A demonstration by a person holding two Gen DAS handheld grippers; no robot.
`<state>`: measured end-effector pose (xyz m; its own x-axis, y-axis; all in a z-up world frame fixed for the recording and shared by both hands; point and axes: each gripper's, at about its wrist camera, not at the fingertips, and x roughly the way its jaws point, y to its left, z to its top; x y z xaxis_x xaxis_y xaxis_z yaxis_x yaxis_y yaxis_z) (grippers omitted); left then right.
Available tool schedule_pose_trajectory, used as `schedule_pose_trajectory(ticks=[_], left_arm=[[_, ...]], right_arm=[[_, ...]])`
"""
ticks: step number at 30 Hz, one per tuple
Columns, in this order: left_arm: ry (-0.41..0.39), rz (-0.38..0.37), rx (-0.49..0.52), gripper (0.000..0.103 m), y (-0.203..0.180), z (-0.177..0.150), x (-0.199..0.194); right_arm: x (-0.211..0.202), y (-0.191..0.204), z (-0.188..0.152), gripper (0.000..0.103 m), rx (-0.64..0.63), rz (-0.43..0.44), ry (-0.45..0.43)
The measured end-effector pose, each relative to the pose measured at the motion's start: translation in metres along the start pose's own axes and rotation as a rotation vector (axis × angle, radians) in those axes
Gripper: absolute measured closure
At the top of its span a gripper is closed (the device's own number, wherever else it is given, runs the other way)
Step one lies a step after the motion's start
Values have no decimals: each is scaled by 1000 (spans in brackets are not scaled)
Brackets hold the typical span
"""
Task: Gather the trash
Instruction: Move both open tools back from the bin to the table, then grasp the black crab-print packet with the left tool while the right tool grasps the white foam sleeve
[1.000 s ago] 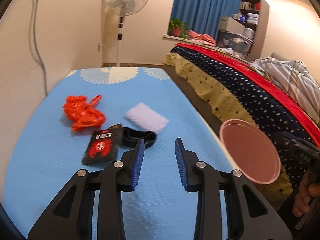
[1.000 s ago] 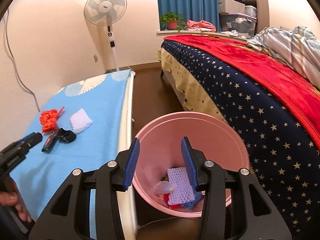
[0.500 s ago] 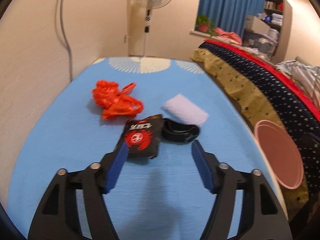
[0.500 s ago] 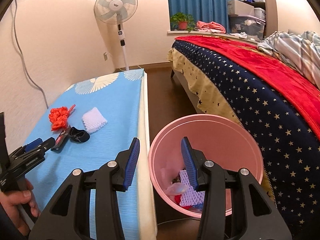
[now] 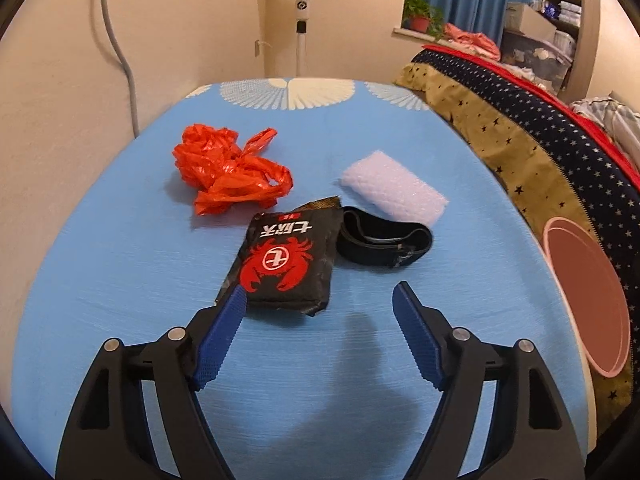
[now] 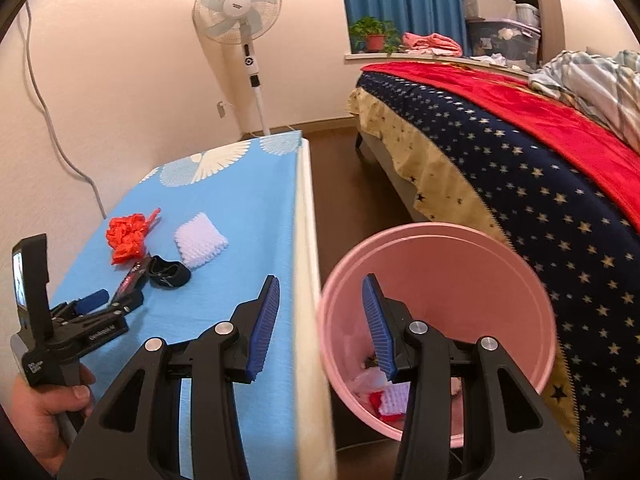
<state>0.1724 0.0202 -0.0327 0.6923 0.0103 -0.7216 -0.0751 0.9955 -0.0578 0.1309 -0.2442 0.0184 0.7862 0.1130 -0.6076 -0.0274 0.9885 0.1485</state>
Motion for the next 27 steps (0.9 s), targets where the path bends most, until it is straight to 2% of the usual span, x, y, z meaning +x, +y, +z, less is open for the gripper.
schedule_pose_trajectory(ticks=[5,12,15,22,27], left_arm=[[18,16,-26,32,4,0,4],[28,13,-74,52,12,1,7],[38,6,-90,58,14,-1,8],[2,-3,-129,78,21,-4,1],[-24,-27,-195,81,32,-7,-4]], right_arm=[[25,22,8,59,-2,99,26],[70,67,14,59,-59,200,72],[91,77,18,58,-51,226,98],[137,85,27,44,3,241,155],[170,87,29,42,39,263,227]])
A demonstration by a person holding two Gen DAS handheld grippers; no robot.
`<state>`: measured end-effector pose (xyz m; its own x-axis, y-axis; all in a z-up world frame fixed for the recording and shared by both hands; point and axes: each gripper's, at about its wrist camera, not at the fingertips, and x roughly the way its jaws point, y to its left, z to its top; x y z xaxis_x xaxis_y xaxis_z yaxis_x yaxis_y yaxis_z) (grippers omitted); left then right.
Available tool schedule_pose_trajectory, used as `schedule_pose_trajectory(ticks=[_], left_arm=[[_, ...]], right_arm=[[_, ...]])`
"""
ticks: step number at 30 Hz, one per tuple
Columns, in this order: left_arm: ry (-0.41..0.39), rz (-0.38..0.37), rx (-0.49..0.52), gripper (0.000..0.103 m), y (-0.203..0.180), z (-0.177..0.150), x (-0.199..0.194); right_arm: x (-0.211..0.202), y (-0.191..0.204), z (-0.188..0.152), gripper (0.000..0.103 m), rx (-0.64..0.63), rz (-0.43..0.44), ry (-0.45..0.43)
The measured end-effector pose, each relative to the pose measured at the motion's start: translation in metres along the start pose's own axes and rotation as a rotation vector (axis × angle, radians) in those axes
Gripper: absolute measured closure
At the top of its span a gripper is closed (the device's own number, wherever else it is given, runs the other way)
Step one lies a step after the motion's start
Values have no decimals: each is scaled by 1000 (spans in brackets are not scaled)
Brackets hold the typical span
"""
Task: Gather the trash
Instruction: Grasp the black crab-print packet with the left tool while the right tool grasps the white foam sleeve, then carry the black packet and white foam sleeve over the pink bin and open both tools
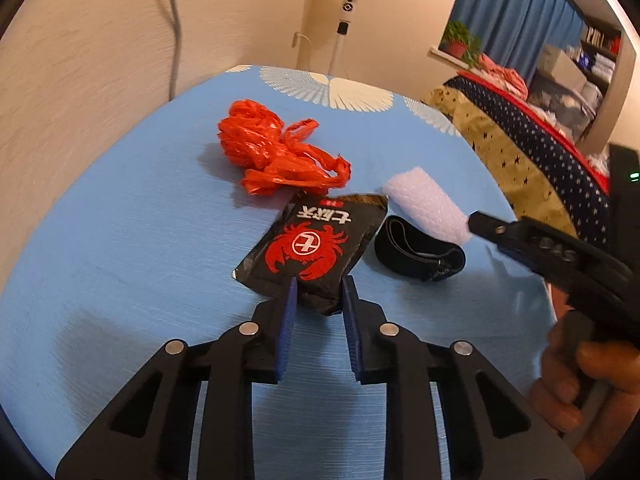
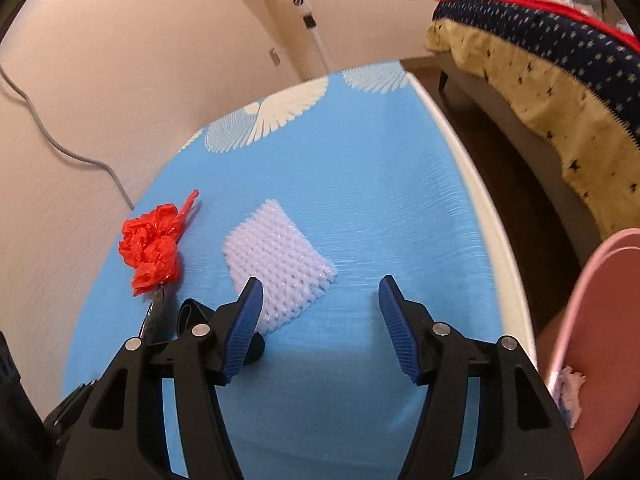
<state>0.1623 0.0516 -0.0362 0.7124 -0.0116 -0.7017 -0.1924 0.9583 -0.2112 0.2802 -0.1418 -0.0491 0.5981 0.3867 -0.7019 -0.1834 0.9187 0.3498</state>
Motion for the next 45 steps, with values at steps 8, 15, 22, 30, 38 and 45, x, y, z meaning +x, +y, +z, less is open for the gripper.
schedule_pose_trajectory(ticks=[8,15,22,30,38,45], left_arm=[[-9,-3,-7,83,-2,2,0],[-25,-12,1,84,-1,1,-3],[-81,-35,-24,90,5,-3,-18],[-98,-47,7,94,4,-10,-36],[-139,-77,40,97,-5,-14,-62],[-159,-103,52,97,-10,-22,-80]], right_arm=[[13,19,-3,70,-98,-5,36],[-7,23,-9,98,-158,-10,-9],[-50,18,-14,99,-155,-36,-73],[-97,17,-31,99,-159,-57,-111],[-135,17,-46,99,-158,-80,-150],[-163,17,-58,99,-166,-103,-184]])
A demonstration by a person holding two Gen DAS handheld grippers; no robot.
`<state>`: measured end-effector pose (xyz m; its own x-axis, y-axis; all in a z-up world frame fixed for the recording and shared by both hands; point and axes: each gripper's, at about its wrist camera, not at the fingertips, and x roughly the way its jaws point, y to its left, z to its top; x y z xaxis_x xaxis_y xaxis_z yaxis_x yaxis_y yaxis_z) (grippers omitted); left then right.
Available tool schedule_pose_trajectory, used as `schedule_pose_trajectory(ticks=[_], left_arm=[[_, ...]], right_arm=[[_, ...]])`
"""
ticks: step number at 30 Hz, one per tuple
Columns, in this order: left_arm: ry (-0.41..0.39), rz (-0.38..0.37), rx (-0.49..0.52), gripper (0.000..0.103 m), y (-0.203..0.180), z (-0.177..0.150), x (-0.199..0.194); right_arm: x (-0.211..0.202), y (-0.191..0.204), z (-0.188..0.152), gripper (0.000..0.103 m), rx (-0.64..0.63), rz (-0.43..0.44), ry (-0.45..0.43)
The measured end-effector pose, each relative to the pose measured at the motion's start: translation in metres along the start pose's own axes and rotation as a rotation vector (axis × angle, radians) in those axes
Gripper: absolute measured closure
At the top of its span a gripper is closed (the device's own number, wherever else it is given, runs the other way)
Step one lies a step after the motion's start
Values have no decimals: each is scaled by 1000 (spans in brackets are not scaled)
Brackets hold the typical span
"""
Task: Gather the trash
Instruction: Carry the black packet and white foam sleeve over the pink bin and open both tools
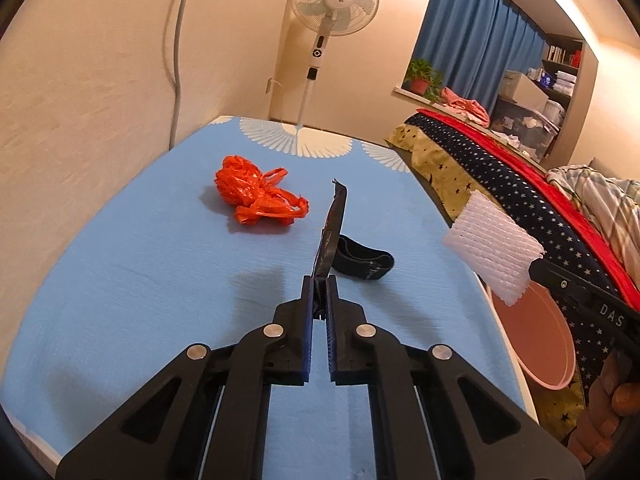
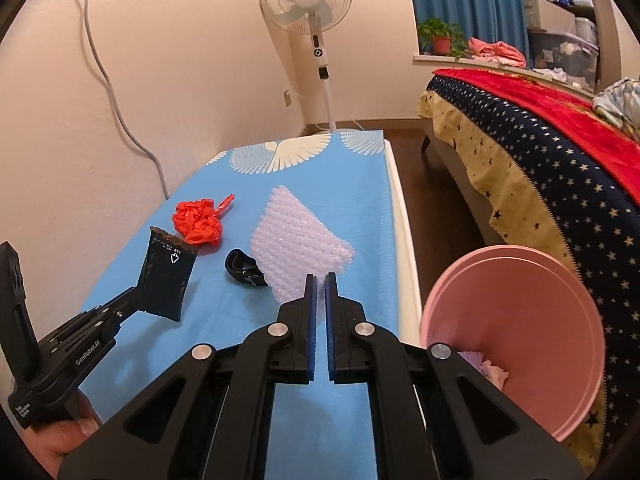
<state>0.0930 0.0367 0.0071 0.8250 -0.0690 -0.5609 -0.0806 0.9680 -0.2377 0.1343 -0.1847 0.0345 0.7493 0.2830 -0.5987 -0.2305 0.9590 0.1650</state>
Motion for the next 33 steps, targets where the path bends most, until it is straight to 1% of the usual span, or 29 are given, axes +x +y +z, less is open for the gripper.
schedule_pose_trajectory(ticks=[9,18,24,33], left_arm=[[-26,-31,18,97,-12,-2,-18],[-27,-49,51,97,-26,-4,-22],[-31,-55,67,97,-32,-6,-24],[-29,-67,89,97,-37,-8,-21]], right_arm=[[-30,-12,-10,99,12,-41,-27],[-57,-30,-18,99,54,-78,-67],[-67,-41,-25,99,73,-108,-79],[-72,-67,-33,99,88,-147,-90]])
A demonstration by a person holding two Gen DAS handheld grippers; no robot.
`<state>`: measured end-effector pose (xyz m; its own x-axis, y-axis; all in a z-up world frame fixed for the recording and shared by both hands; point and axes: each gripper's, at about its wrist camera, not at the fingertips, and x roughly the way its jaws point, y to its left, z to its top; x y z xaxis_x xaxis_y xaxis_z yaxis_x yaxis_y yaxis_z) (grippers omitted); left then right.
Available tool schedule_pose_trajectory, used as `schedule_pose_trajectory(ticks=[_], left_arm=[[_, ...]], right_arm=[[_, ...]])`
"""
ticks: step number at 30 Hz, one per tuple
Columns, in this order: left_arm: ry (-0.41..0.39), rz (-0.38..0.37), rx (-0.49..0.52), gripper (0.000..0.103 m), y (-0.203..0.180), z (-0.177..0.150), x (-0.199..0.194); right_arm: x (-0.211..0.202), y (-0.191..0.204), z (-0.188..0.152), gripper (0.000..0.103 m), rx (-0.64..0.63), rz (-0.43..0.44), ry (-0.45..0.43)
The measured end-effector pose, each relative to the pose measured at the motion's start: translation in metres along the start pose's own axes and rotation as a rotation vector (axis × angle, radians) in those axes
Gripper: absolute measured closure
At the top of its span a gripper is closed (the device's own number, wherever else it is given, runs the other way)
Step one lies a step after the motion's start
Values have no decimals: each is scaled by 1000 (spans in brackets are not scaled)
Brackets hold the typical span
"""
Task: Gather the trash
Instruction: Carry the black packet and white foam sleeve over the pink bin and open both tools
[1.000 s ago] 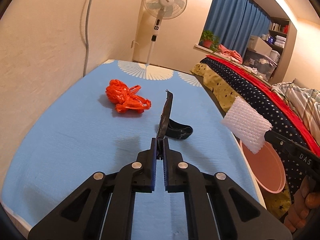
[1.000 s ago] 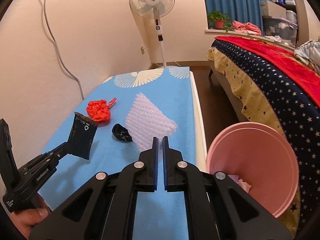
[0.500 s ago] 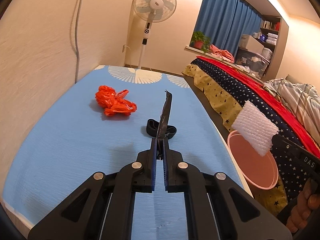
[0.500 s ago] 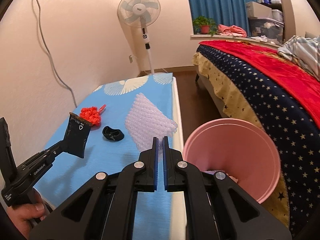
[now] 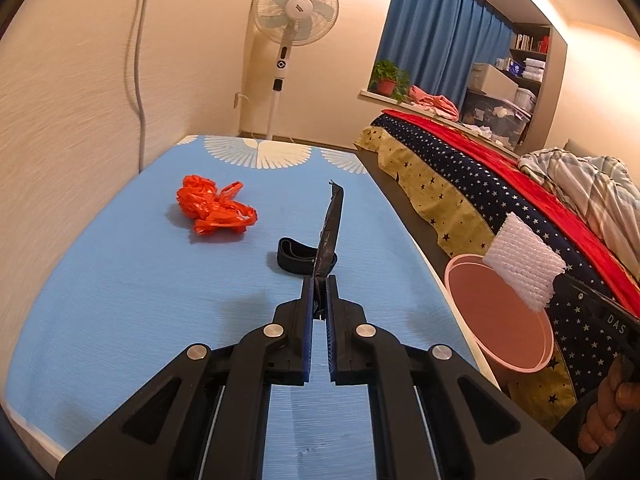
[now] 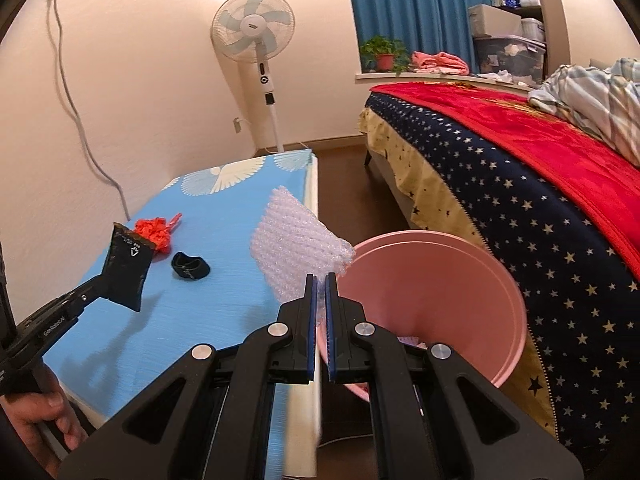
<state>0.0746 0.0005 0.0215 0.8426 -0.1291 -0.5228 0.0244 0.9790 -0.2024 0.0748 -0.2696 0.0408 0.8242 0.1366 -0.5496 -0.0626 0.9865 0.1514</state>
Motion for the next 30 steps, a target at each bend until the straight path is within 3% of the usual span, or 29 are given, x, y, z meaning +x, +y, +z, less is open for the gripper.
schedule_pose_trajectory(ticks=[20,30], left_arm=[[25,-57,75,97,-40,1,18],[34,-104,108,97,-80,9,35]], right_arm=[[9,-50,0,99,81,-65,-32],[13,-77,2,99,113,-162,-45]])
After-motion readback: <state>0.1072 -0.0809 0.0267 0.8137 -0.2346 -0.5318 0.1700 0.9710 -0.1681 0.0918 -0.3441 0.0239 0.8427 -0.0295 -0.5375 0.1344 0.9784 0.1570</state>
